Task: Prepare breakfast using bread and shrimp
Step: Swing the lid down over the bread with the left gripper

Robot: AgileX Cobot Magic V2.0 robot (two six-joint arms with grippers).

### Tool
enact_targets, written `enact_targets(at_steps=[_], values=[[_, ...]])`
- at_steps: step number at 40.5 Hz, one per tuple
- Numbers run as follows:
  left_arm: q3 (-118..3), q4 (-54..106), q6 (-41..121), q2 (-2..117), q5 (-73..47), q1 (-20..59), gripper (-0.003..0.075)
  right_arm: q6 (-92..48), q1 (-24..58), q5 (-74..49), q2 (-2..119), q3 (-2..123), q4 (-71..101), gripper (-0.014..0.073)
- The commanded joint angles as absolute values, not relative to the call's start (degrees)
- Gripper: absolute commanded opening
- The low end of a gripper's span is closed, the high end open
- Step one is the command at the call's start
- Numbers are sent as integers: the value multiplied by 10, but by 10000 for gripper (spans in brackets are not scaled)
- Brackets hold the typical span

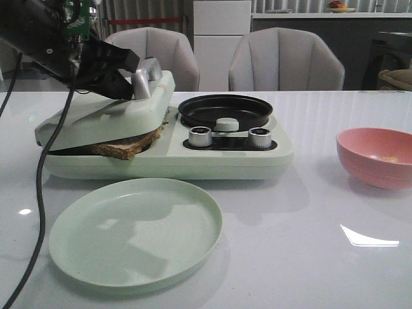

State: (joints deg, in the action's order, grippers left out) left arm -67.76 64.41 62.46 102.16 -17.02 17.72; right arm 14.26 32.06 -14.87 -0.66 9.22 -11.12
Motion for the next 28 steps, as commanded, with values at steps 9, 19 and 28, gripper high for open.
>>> enact_targets(at_steps=[9,19,28], values=[[-694,553,577,952,-163,183,41,141,316,-96,-12,107,-114,594],[-694,240,347,860,-217,183,41,141,316,-96,-12,107,-114,594],[-694,68,206,766,-330,183,41,141,316,-96,-12,107,-114,594]])
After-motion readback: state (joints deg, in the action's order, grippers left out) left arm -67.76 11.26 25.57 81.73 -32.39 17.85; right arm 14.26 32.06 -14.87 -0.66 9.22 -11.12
